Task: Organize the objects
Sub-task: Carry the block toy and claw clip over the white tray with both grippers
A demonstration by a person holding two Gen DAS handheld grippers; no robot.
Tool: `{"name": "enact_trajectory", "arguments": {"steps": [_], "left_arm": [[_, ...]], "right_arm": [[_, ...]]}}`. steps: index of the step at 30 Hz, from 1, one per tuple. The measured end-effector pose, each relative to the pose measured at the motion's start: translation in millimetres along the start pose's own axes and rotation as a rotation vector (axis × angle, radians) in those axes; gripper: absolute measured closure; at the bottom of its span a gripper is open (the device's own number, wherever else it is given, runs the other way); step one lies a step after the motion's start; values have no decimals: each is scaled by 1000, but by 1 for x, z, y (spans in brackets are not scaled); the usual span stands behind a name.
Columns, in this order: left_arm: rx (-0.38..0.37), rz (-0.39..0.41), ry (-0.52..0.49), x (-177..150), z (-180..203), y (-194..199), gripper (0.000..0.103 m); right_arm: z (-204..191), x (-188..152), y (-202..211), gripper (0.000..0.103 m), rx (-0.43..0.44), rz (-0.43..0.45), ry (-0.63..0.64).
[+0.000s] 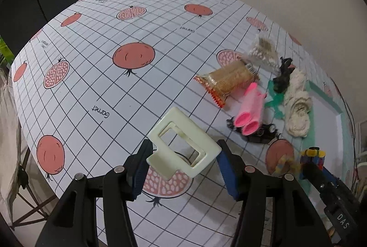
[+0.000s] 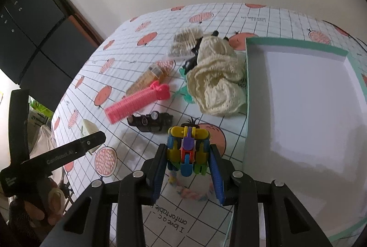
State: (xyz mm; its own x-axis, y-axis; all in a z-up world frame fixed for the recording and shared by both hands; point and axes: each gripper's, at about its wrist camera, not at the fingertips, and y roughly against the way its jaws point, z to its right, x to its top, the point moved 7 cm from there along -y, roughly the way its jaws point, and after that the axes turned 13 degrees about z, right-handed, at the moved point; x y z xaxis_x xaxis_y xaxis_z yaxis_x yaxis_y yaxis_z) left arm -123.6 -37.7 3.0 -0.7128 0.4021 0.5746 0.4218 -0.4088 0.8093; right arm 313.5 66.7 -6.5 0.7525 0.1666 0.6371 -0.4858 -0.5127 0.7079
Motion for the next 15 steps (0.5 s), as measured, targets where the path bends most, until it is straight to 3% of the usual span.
{"name": "enact_trajectory", "arguments": {"steps": [8,15], "left_arm": [[-23,71,-8,26,20,7,45],[-117,97,-70,39,73,31,45]], "right_arm": [[-3,29,19,65,-24,51,-18],[6,70,37,65,-74,113,-36]]}}
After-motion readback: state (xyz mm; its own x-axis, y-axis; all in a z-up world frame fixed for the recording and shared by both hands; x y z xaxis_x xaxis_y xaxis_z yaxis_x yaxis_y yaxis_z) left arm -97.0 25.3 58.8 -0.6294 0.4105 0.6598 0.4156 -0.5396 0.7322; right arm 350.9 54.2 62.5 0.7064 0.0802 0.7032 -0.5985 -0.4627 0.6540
